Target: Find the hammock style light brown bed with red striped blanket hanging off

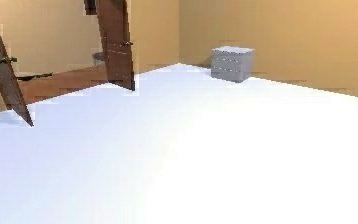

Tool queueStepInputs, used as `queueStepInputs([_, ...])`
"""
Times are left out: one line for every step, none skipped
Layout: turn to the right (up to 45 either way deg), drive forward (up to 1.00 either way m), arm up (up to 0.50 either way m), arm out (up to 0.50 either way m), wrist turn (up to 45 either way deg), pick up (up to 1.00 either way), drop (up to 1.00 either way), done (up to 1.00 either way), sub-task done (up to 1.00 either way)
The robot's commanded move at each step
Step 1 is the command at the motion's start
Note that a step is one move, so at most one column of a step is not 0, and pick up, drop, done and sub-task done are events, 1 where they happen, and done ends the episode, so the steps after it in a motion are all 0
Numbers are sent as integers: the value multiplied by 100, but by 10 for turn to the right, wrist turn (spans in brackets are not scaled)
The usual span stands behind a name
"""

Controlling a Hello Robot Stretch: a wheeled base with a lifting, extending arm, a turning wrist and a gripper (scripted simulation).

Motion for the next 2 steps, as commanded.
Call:
queueStepInputs([0,15,0,0,0,0,0,0,0])
queueStepInputs([-30,0,0,0,0,0,0,0,0])
